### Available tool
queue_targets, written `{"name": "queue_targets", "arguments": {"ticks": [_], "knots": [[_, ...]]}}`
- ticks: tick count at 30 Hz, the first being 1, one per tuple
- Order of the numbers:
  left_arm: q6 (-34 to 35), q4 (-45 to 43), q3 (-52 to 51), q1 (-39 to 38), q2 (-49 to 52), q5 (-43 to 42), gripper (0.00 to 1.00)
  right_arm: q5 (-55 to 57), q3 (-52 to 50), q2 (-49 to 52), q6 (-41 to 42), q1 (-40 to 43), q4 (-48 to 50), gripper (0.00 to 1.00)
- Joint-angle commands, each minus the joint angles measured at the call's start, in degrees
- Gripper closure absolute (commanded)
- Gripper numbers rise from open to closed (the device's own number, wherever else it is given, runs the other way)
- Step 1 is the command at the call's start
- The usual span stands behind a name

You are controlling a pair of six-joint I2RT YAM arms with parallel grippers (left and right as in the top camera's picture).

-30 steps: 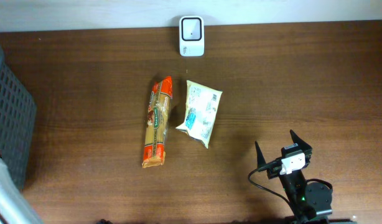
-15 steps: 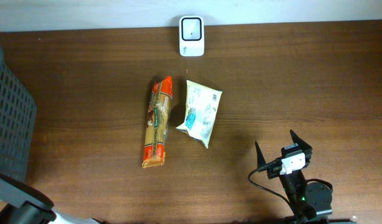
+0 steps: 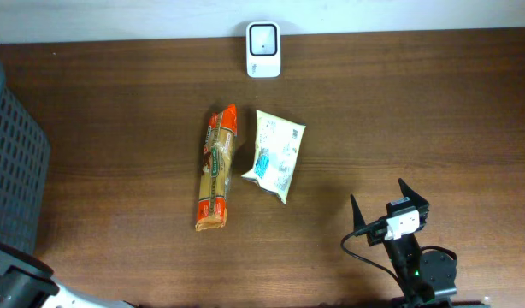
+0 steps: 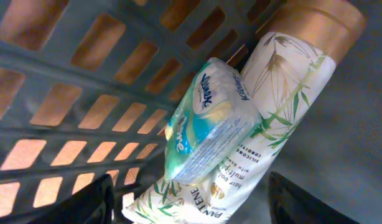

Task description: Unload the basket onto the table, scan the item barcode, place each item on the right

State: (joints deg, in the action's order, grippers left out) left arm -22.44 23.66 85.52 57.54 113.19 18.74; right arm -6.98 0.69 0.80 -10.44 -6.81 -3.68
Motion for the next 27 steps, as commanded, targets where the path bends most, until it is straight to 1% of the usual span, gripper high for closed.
{"name": "queue_targets", "arguments": {"ticks": [1, 2, 3, 5, 6, 7, 8, 9, 10, 12, 13, 17, 21, 23, 24, 25, 27], "knots": [[-1.70, -0.96, -0.09, 0.57, 3.43, 0.37, 0.26, -0.33, -0.37, -0.39, 0.63, -0.35, -0.22, 0.02], [-1.70, -1.36, -0.09, 0.61, 4.66, 0.37, 0.28, -0.33, -0.37, -0.39, 0.63, -0.35, -0.20, 0.02], [-1.70, -2.01, -0.09, 0.61, 5.60, 0.37, 0.34, -0.33, -0.37, -0.39, 0.63, -0.35, -0.22, 0.02], [-1.70, -4.15, -0.09, 0.66, 7.15, 0.37, 0.40, -0.33, -0.37, -0.39, 0.63, -0.35, -0.22, 0.02], [-1.70, -5.07, -0.09, 0.68, 7.85, 0.37, 0.42, -0.33, -0.37, -0.39, 0.63, -0.35, -0.22, 0.02], [-1.68, -5.73, -0.09, 0.68, 8.52, 0.33, 0.47, -0.33, -0.37, -0.39, 0.63, -0.35, -0.22, 0.02], [-1.68, -6.16, -0.09, 0.68, 8.92, 0.33, 0.56, -0.33, -0.37, -0.39, 0.63, -0.35, -0.22, 0.02], [-1.68, -6.60, -0.09, 0.66, 9.40, -0.13, 0.75, -0.33, -0.37, -0.39, 0.63, -0.35, -0.22, 0.02], [-1.66, -6.71, -0.09, 0.66, 9.55, -0.96, 0.84, -0.33, -0.37, -0.39, 0.63, -0.35, -0.22, 0.02], [-1.66, -6.69, -0.09, 0.66, 9.60, -2.82, 0.92, -0.33, -0.37, -0.39, 0.63, -0.35, -0.22, 0.02], [-1.60, -6.49, -0.09, 0.66, 9.60, -3.37, 1.00, -0.33, -0.37, -0.39, 0.63, -0.35, -0.22, 0.01], [-0.72, -3.06, -0.09, -0.17, 9.60, -3.34, 1.00, -0.33, -0.37, -0.39, 0.63, -0.35, -0.20, 0.01], [5.40, 0.79, 0.00, -2.54, 8.52, -3.37, 1.00, -0.33, -0.37, -0.39, 0.63, -0.35, -0.22, 0.02], [8.09, 2.12, 1.03, -4.74, 6.05, -3.50, 1.00, -0.33, -0.37, -0.39, 0.63, -0.35, -0.22, 0.02], [11.06, 2.45, 1.70, -6.23, 3.69, -3.56, 1.00, -0.33, -0.37, -0.39, 0.63, -0.35, -0.22, 0.02], [13.05, 2.56, 1.92, -7.63, 1.01, -5.31, 1.00, -0.33, -0.37, -0.39, 0.63, -0.35, -0.22, 0.02], [14.47, 2.56, 1.92, -9.44, -2.64, -9.73, 1.00, -0.33, -0.37, -0.39, 0.63, -0.35, -0.22, 0.02]]}}
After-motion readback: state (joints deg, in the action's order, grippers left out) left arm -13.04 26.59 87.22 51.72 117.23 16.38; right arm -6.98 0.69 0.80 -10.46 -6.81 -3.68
